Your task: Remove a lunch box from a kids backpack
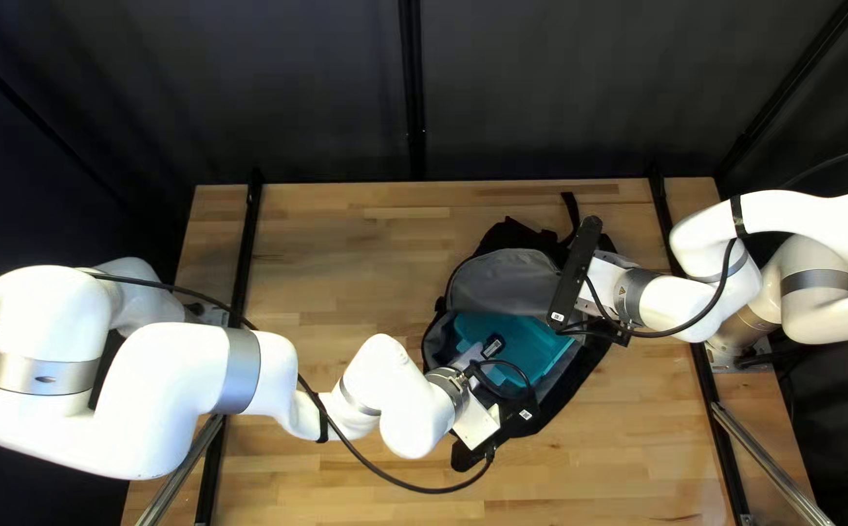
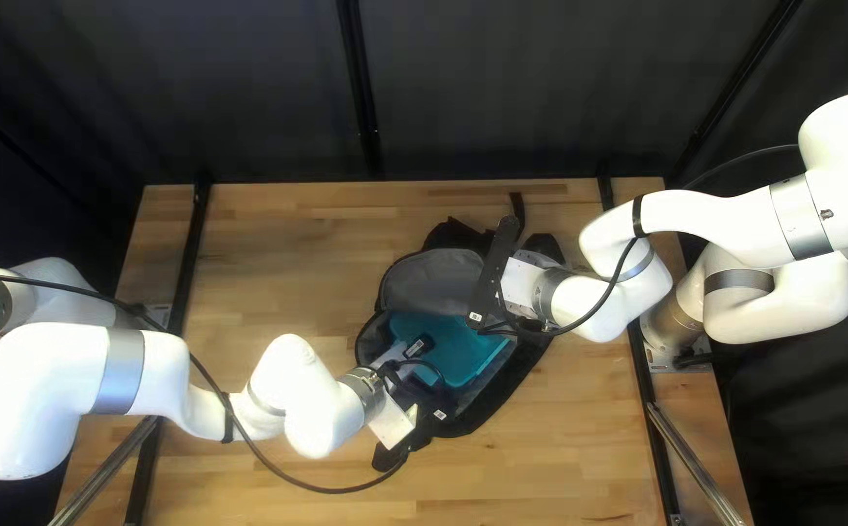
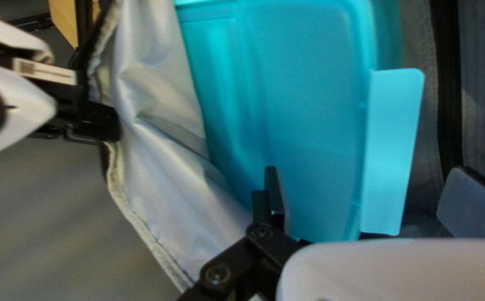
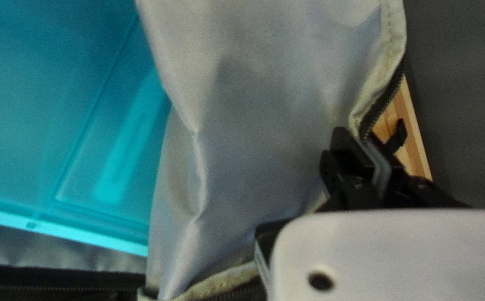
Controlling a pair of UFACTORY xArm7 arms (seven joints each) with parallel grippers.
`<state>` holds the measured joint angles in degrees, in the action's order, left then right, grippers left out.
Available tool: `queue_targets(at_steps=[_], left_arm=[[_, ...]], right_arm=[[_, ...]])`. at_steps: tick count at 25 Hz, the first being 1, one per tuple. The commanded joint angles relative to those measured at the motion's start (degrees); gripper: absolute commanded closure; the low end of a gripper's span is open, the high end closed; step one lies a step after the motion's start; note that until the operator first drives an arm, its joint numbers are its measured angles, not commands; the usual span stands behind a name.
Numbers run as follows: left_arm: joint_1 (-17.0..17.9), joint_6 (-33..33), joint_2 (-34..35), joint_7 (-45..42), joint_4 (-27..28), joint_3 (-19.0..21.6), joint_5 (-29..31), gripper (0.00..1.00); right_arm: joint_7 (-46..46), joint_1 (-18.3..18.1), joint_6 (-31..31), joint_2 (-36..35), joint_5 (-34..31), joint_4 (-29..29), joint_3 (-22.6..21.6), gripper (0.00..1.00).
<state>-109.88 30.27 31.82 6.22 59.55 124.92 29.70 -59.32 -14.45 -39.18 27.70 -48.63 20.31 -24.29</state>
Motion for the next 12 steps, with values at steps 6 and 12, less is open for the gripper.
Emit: queue_targets(at_steps=[6, 12], left_arm=[[-3.12, -1.18, 0.08, 1.81, 0.61, -0.12, -0.26, 0.0], [-1.92, 1.12, -1.99, 3.04, 0.97, -0.95, 0.37, 0.0]], right_arm=[[0.0, 0.0, 0.0, 0.0, 0.0, 0.0, 0.0, 1.0], [0.0, 0.0, 0.0, 0.0, 0.0, 0.0, 0.0, 1.0]])
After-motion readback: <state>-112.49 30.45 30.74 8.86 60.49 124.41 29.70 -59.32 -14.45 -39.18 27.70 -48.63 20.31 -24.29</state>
